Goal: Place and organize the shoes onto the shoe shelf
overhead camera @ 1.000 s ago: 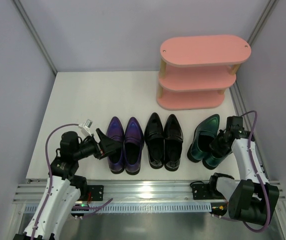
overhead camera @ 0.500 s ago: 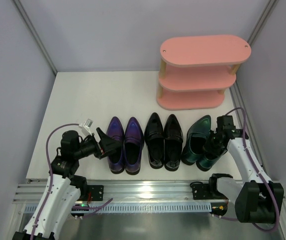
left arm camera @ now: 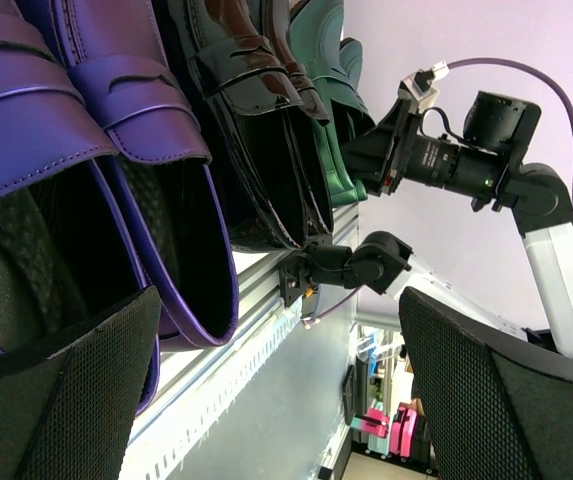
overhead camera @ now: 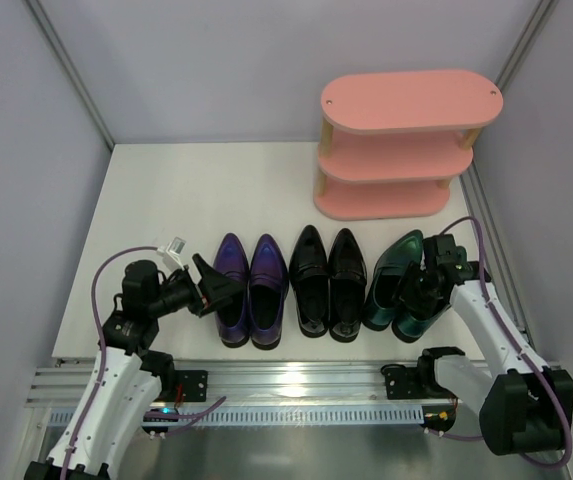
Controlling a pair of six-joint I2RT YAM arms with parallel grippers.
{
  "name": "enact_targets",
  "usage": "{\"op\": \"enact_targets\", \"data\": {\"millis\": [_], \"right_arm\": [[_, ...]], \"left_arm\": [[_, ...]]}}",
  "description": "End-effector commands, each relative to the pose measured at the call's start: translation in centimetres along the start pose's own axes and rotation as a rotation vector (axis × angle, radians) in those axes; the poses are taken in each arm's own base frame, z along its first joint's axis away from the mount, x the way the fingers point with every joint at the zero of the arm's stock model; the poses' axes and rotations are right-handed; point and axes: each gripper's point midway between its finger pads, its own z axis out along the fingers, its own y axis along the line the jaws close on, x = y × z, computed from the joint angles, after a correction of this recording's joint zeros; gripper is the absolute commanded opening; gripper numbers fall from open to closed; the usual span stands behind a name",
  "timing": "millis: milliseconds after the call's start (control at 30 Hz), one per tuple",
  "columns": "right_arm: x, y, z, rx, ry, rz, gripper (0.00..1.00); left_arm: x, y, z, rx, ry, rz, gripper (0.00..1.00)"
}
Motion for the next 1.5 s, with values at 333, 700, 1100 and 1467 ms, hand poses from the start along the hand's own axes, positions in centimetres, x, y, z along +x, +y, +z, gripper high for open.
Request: {"op": "enact_targets", "data": {"millis": [333,700,1100,1467], "right_arm": [[1.9,1.2,-2.4,-0.036,0.01,0.009,0.53],[3.4,2.6,-3.6,-0.094,0.064,0.022,0.54],[2.7,1.0,-0.6,0.021,0.043,0.151,0.54],[-0.6,-0.8,1.5,0.199,-0.067,0.248,0.48]], "left_arm": [[-0.6,-0.5,0.2,0.027,-0.021,0.026,1.0],[-0.5,-0.3,0.3,0.029,-0.021,0.031,1.0],[-0.2,-0.1,0.3,0.029,-0.011,0.022,1.0],[0.0,0.0,0.1,0.023,-0.015,0.029,1.0]]}}
